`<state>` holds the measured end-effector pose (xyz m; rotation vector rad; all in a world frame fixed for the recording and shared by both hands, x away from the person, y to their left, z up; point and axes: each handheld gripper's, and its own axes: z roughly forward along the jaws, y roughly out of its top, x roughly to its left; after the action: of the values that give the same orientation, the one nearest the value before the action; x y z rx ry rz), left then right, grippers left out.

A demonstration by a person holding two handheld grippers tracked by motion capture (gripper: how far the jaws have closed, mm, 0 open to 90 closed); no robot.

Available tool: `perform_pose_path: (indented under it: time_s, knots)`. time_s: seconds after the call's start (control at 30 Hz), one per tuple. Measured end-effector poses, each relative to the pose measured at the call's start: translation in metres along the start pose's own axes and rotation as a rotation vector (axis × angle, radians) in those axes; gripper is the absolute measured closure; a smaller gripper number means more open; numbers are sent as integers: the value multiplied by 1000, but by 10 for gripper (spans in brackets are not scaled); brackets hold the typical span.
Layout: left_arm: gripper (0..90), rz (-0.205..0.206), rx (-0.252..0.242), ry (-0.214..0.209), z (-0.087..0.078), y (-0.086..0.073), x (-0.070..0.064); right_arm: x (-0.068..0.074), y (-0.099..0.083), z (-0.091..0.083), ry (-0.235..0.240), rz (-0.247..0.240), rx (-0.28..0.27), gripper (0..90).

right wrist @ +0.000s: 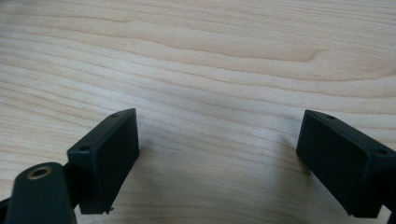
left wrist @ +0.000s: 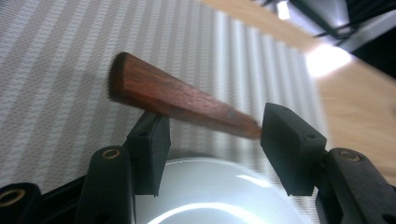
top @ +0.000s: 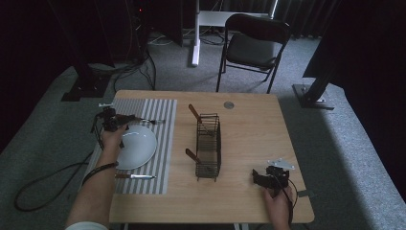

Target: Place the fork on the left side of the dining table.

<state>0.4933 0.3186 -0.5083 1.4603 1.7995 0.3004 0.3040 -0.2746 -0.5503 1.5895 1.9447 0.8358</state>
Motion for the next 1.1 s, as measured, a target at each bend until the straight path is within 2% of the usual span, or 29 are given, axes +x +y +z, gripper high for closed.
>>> perform_pose_path:
  time_s: [0.03,0.1,0.23,0.33,0.37,0.43,0.5,0.6,0.73,0.8,0.9,0.97,1.03,1.1]
  knots:
    - [430,-13,10,-2,1,0,1,0,0,0,0,0,0,126]
    - [429,-8,23,-3,2,-1,2,0,0,0,0,0,0,127]
    - [428,20,63,57,4,-1,1,0,0,0,0,0,0,127]
    - [408,29,41,113,1,0,0,0,0,0,0,0,0,127]
    - [365,26,39,119,0,0,0,0,0,0,0,0,0,127]
    - [361,25,52,102,-1,-1,1,0,0,0,0,0,0,127]
    - [297,44,56,123,-2,-3,1,0,0,0,0,0,0,127]
    - [294,47,49,152,-5,-6,0,0,0,0,0,0,0,127]
    - [275,112,42,172,-14,-9,-6,0,0,0,0,0,0,127]
    - [221,129,16,165,-19,-10,-9,0,0,0,0,0,0,127]
    - [211,176,-13,163,-29,-12,-17,0,0,0,0,0,0,127]
    - [194,174,5,133,-34,-14,-19,0,0,0,0,0,0,127]
    - [115,162,8,95,-38,-18,-19,0,0,1,1,-1,-2,127]
    - [85,177,18,87,-42,-22,-18,0,1,1,2,-2,-1,127]
